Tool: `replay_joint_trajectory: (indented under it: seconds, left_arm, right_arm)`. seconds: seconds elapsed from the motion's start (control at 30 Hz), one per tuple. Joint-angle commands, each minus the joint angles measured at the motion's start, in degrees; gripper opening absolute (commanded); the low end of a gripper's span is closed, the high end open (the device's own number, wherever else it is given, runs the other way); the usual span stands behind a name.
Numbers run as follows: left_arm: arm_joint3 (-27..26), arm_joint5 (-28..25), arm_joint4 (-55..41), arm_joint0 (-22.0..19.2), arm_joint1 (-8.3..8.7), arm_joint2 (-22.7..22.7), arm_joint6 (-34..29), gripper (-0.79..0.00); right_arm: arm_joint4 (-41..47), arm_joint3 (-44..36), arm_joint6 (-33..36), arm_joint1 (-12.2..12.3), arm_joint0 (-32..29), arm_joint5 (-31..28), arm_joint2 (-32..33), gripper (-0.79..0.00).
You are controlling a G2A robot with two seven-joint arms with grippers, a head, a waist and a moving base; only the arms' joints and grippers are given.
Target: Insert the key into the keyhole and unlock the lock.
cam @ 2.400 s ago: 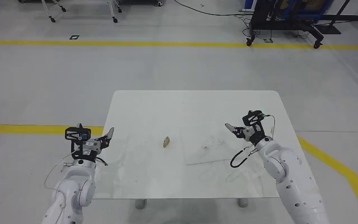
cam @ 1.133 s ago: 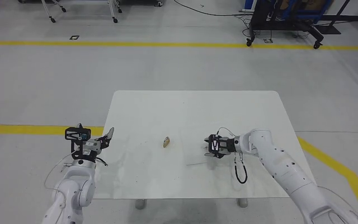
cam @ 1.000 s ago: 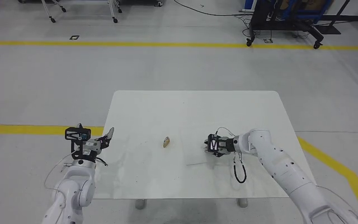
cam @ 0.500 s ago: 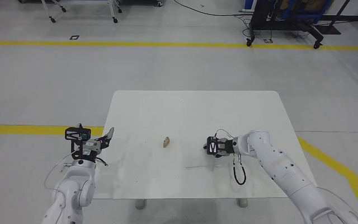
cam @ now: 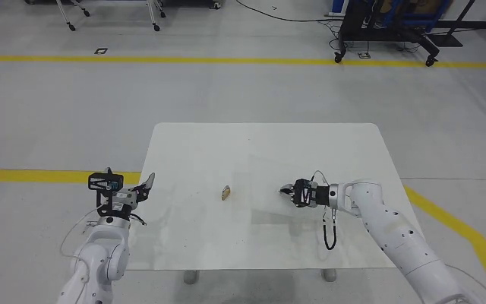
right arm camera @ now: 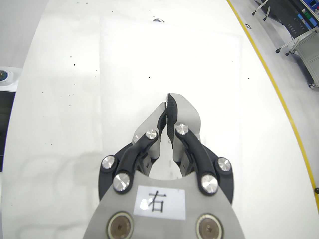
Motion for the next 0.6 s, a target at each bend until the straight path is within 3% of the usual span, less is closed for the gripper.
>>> replay_joint_trajectory:
  seconds: [0.0, 0.57]
  left_arm:
    - [0.0, 0.0, 0.0, 0.0, 0.0, 0.0, 0.0, 0.0]
    - [0.0, 0.0, 0.0, 0.0, 0.0, 0.0, 0.0, 0.0]
  right_arm:
    - [0.16, 0.02, 1.23, 0.05, -0.06, -0.11, 0.05, -0.785]
    - [1.0, 0.56, 3.25, -0.06, 0.29, -0.92, -0.28, -0.785]
